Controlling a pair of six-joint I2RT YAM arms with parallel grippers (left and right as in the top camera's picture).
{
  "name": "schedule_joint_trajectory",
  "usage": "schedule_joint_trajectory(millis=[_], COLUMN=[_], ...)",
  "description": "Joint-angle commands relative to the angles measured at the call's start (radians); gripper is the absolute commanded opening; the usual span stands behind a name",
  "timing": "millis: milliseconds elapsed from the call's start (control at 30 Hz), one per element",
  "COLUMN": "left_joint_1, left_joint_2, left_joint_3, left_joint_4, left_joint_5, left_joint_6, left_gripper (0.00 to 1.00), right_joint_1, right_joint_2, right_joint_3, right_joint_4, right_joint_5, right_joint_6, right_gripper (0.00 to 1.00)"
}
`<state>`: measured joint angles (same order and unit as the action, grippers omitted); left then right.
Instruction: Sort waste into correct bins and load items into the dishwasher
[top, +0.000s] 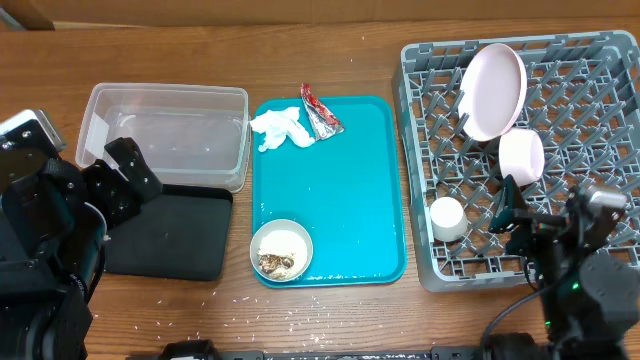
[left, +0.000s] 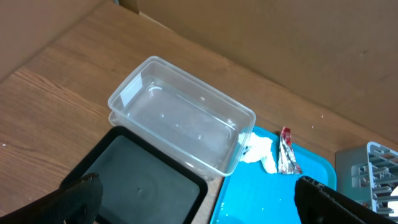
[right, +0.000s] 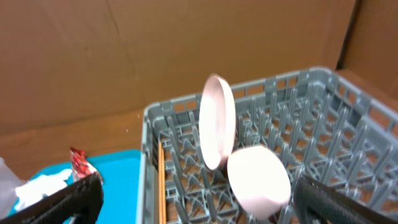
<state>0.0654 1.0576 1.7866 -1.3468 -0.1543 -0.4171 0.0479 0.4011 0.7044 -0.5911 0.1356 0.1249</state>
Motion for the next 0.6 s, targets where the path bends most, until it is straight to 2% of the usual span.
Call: schedule_joint_trajectory(millis=[0,200,433,567], left_joint_1=[-0.006,-0.006,-0.006,-0.006], left_joint_2=[0.002,0.002,0.002,0.002], left_joint_3=[0.011,0.011,0.011,0.011], left_joint_4=[0.004,0.004,0.004,0.004], left_joint_5=[-0.01,-0.01,-0.01,-0.01], left_joint_6=[-0.013,-0.013,-0.013,-0.013], left_gripper=[1.0,1.0,1.0,1.0], right_joint_1=[-0.032,-0.038,-0.038,-0.038], right_joint_2=[-0.136,-0.393,-0.398,-0.398], right_joint_3=[-0.206,-0.551,-0.7,-0.697], right_joint_4=[0.142,0.353,0.529,0.538], right_joint_5=[-0.026,-0.028,-0.032,-0.033], right_joint_6=[0.013,0.037,0.036,0.036], right_gripper=[1.0,1.0,1.0,1.0])
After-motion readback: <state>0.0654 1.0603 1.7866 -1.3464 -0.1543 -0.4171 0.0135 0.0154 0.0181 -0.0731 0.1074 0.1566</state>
